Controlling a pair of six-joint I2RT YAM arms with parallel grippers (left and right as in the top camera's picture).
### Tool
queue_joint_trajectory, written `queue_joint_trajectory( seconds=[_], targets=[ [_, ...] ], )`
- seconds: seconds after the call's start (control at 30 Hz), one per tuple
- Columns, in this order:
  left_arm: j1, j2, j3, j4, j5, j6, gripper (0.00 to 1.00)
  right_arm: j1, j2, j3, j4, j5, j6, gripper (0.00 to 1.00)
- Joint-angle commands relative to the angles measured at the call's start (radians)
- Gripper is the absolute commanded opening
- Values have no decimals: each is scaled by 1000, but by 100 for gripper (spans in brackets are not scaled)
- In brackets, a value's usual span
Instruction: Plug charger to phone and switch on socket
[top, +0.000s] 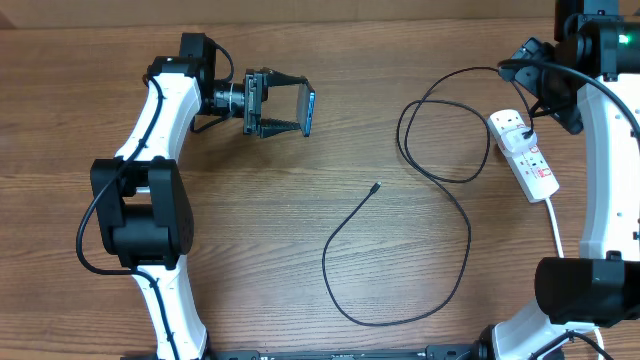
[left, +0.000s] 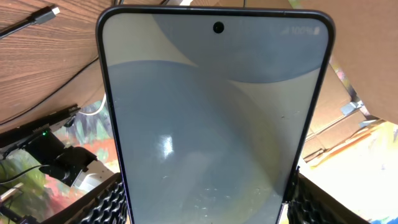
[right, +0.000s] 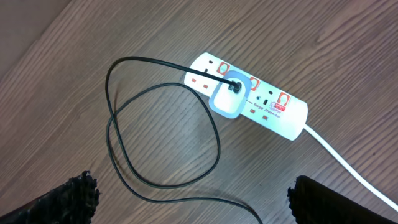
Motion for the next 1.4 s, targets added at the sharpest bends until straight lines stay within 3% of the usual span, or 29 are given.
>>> queue_joint_trajectory(
  seconds=[0.0, 1.2, 1.37],
  targets=[
    [-7, 1, 29, 3, 61, -6, 66, 2, 0, 16, 8, -4, 4, 100],
    [-7, 1, 29, 4, 68, -6, 66, 3, 0, 16, 13, -61, 3, 100],
    [-7, 1, 29, 4, 68, -6, 66, 4, 0, 16, 17, -171, -55, 100]
  ],
)
